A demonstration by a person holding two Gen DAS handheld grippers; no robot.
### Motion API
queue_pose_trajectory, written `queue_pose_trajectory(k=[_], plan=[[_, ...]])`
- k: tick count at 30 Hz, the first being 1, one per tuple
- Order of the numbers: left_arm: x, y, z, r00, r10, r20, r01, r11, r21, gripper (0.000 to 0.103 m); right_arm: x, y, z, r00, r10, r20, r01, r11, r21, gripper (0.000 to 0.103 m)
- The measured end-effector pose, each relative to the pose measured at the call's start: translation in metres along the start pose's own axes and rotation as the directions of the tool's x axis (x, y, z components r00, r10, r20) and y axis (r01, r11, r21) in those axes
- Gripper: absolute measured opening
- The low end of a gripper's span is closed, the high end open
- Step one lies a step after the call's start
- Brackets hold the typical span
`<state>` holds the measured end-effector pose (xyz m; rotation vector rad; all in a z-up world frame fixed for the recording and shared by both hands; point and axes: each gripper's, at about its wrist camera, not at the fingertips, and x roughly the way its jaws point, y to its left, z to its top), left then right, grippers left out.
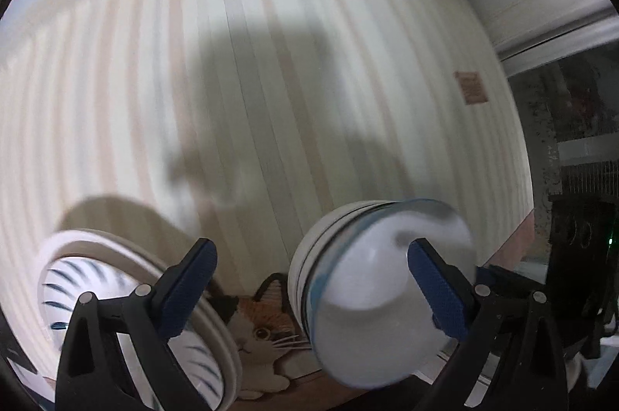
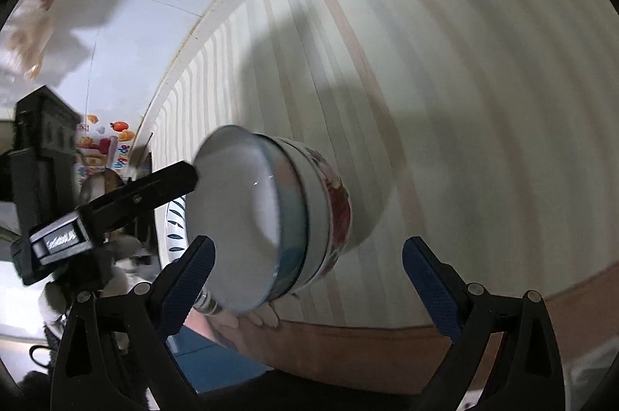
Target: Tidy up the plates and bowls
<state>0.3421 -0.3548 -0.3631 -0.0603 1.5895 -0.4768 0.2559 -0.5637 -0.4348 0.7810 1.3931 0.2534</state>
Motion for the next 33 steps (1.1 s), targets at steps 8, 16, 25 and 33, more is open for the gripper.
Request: queue_pose_trajectory(k=[8,16,25,33], plan=[[0.046,0.008,-0.003,0.976,-0.16,-0.149,0.155,0.987,-0.04,0.069,0.048,-0.016,0.011,0.991,0.099,-0.088,-0.096,0.995,0.035,0.067],[0.042,0.009,-0.006,0.971,-0.205,-0.125,0.199,0.978,-0.059,0.065,0.07,-0.032,0.015,0.981,0.151,-0.121,-0.137,0.984,0.115,0.049],[0.034,0.016,-0.01,0.974,-0.19,-0.124,0.181,0.98,-0.083,0.064,0.074,-0.029,0.022,0.981,0.156,-0.115,-0.139,0.98,0.145,0.049],[0.004,0.033,-0.015,0.98,-0.195,-0.05,0.189,0.977,-0.1,0.063,0.056,-0.014,0.022,0.981,0.14,-0.136,-0.128,0.988,0.09,0.049]])
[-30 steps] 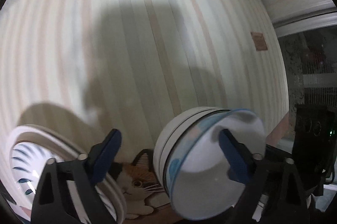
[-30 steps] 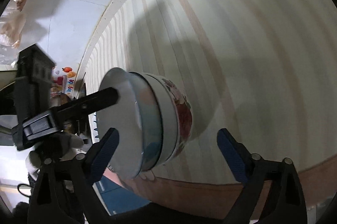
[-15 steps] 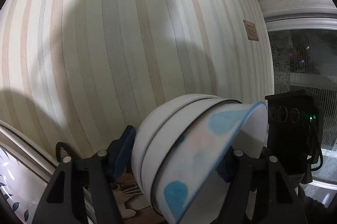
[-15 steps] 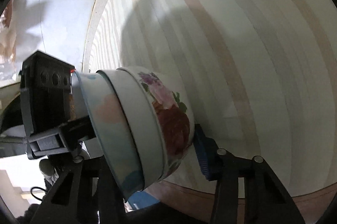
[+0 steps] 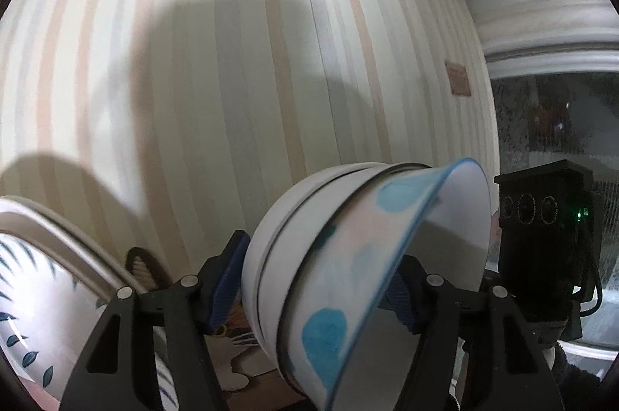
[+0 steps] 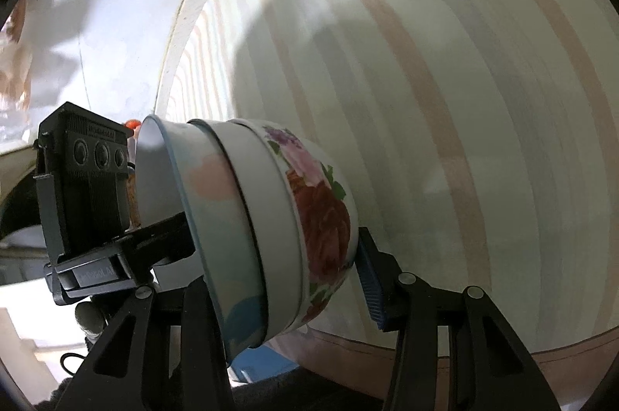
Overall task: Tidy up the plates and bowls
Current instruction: 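Lift the bowl stack and lower it onto the blue-striped plate with both tools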
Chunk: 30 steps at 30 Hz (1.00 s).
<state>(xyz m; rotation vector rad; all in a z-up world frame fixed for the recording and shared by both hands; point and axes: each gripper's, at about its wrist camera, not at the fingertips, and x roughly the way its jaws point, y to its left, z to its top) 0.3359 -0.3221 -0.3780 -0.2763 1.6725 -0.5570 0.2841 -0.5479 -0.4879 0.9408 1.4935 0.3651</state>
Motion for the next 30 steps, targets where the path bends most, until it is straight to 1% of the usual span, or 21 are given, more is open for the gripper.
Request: queue_pose_trajectory(k=[5,12,17,21,26,30], plan=[[-0.034,0.012,-0.003,0.999,-0.013,0.048,0.014,1.0,-0.016,0.063,-0.006,0.027,0.005,1.0,-0.019,-0.006,0.019,0.999,-0.051,0.049],[-0.08,0.038,-0.014,0.996,0.007,0.094,-0.005,1.0,-0.016,0.063,0.003,0.07,0.005,1.0,-0.021,-0.023,0.018,0.993,-0.114,0.049],[-0.105,0.067,-0.027,0.992,0.03,0.123,-0.026,0.999,-0.037,0.063,0.024,0.1,-0.004,0.999,-0.009,-0.045,0.002,0.991,-0.137,0.049],[-0.12,0.092,-0.04,0.989,0.035,0.141,-0.026,0.998,-0.066,0.063,0.052,0.125,-0.017,0.998,-0.004,-0.061,-0.006,0.986,-0.165,0.049],[-0.125,0.12,-0.054,0.989,0.029,0.145,-0.015,0.995,-0.096,0.064,0.082,0.146,-0.031,0.997,-0.015,-0.078,-0.001,0.98,-0.198,0.049],[-0.123,0.141,-0.061,0.988,0.035,0.153,-0.018,0.993,-0.115,0.064,0.103,0.155,-0.04,0.995,-0.033,-0.095,0.013,0.978,-0.209,0.049]])
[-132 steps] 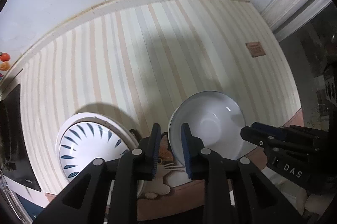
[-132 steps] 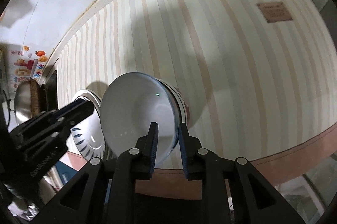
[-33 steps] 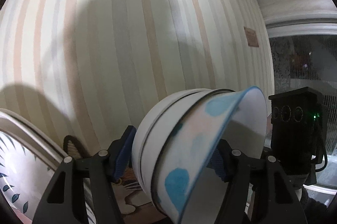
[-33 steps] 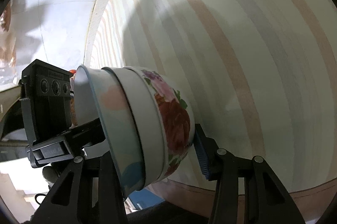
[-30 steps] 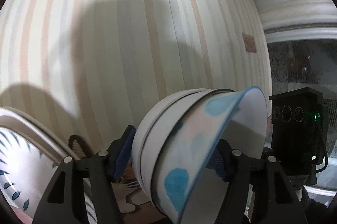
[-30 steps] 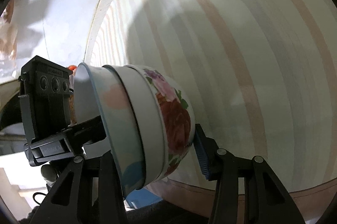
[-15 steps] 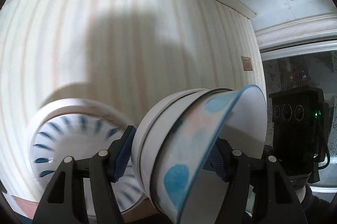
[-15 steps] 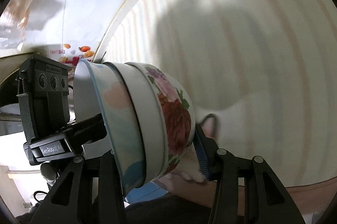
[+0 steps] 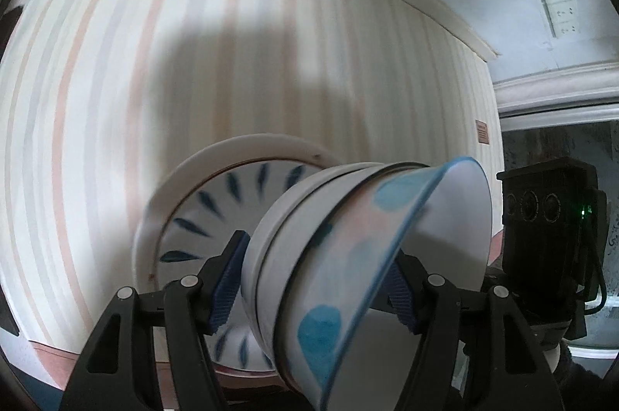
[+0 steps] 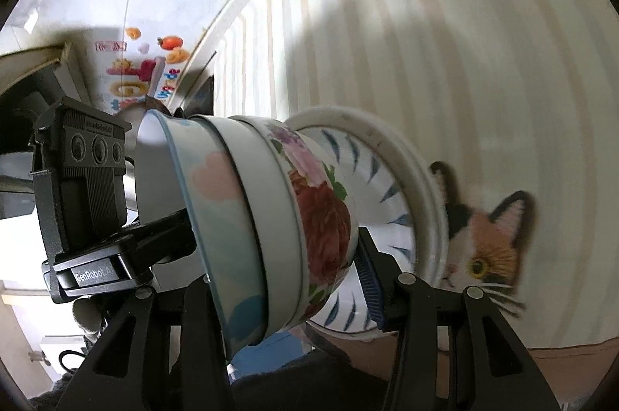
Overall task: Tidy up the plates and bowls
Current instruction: 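Lift the bowl stack and lower it onto the blue-striped plate with both tools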
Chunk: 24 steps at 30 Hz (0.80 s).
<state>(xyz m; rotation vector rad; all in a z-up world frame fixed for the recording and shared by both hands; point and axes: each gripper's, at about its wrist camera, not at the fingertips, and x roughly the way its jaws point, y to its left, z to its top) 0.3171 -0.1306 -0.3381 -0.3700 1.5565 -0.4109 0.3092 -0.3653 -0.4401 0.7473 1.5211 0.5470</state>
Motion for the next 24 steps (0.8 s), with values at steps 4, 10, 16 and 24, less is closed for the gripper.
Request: queue_pose_trajectory(k=[4,10,16,24], plan=[[0.003,0.021,-0.004,1.0,-0.008,-0.009,0.008,1.0,-0.02,0.064,0.018,0.001,-0.003,1.0,-0.013,-0.021,0.013,1.0,-0.006,0.049],[0.013,0.031,-0.004,0.999,-0.017,-0.031,0.017,1.0,-0.014,0.065,0.039,0.003,-0.004,0.998,-0.053,-0.038,0.053,0.999,-0.007,0.049],[0.021,0.031,-0.001,0.999,-0.013,-0.032,0.013,1.0,-0.004,0.064,0.054,0.007,-0.001,0.996,-0.08,-0.033,0.08,0.997,-0.003,0.049],[0.024,0.026,-0.001,0.999,0.011,-0.032,-0.01,1.0,0.017,0.064,0.061,0.008,0.002,0.997,-0.072,-0.024,0.072,0.997,0.001,0.049]])
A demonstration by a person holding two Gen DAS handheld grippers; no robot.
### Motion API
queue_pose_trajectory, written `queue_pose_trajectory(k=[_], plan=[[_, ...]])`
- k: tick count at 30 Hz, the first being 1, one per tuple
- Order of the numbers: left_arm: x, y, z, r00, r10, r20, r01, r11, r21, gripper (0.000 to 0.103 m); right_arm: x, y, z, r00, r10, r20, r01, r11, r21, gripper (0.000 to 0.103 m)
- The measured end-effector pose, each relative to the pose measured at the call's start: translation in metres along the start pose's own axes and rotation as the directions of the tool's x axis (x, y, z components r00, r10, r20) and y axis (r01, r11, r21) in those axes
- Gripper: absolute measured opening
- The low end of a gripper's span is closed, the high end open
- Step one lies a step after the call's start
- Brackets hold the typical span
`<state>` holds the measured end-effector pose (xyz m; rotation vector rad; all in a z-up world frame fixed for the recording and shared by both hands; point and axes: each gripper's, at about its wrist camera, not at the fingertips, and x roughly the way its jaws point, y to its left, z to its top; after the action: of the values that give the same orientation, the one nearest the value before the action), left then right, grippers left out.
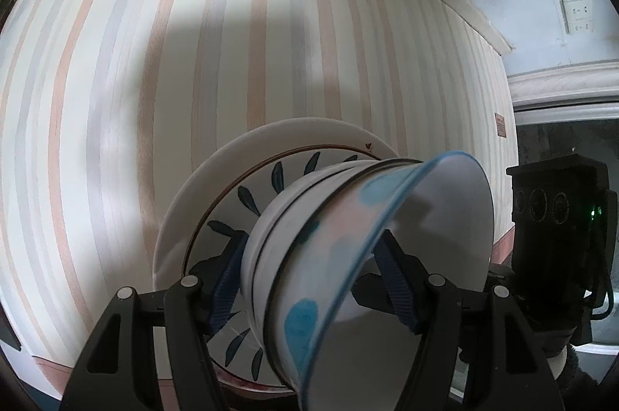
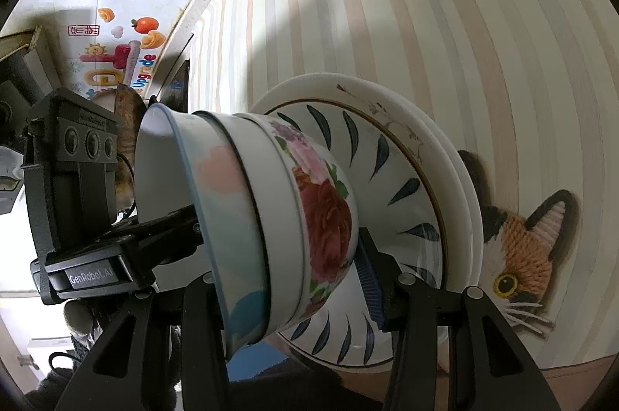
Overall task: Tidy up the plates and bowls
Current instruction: 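Lift the bowl stack and lower it onto the blue-striped plate with both tools, then open both tools and lift them away from the bowl stack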
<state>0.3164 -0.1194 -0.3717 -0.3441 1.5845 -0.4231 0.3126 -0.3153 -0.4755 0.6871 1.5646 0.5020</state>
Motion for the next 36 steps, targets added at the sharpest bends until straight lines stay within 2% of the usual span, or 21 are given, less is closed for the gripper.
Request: queue_pose_trajectory(k=[7,14,20,24,28,30,31,33,34,35,36], plan=[[0.001,-0.009,-0.004,0.998,0.056,0.017,-0.056,0.998,0.028,0.063,0.002,-0.003,-0.002,1.0,0.002,-0.025,-0.002,1.0,0.006,0.05],[-0.001,-0.008,-0.008,0.996,0.089,0.028,-0.089,0.996,0.013,0.063,0.002,-0.001,-0.007,0.999,-0.025,-0.03,0.025,1.0,-0.002,0.05],[-0.013,-0.013,-0.014,0.987,0.142,0.076,-0.145,0.989,0.034,0.063,-0.005,0.003,-0.01,0.999,-0.05,-0.021,0.049,0.999,-0.017,0.05],[-0.031,-0.021,-0.023,0.969,0.206,0.136,-0.215,0.975,0.056,0.063,-0.016,0.008,-0.015,0.997,-0.072,0.006,0.072,0.997,-0.031,0.05],[-0.056,-0.031,-0.038,0.942,0.261,0.211,-0.28,0.958,0.062,0.063,-0.035,0.021,-0.026,0.99,-0.132,0.057,0.136,0.988,-0.068,0.05],[-0.069,-0.034,-0.046,0.933,0.269,0.24,-0.29,0.955,0.055,0.064,-0.048,0.031,-0.034,0.981,-0.171,0.094,0.18,0.98,-0.09,0.05],[-0.075,-0.035,-0.05,0.927,0.273,0.255,-0.296,0.954,0.053,0.064,-0.056,0.037,-0.04,0.974,-0.193,0.119,0.206,0.973,-0.103,0.052],[-0.085,-0.039,-0.057,0.919,0.28,0.278,-0.305,0.951,0.049,0.069,-0.069,0.049,-0.049,0.958,-0.235,0.166,0.257,0.959,-0.124,0.07],[-0.09,-0.041,-0.06,0.914,0.284,0.29,-0.31,0.95,0.045,0.081,-0.076,0.055,-0.054,0.948,-0.252,0.193,0.279,0.952,-0.128,0.085],[-0.094,-0.042,-0.063,0.907,0.287,0.307,-0.314,0.949,0.042,0.091,-0.083,0.06,-0.06,0.938,-0.267,0.221,0.299,0.946,-0.128,0.089],[-0.099,-0.043,-0.066,0.9,0.289,0.326,-0.319,0.947,0.04,0.093,-0.091,0.065,-0.065,0.927,-0.28,0.25,0.317,0.94,-0.123,0.089]])
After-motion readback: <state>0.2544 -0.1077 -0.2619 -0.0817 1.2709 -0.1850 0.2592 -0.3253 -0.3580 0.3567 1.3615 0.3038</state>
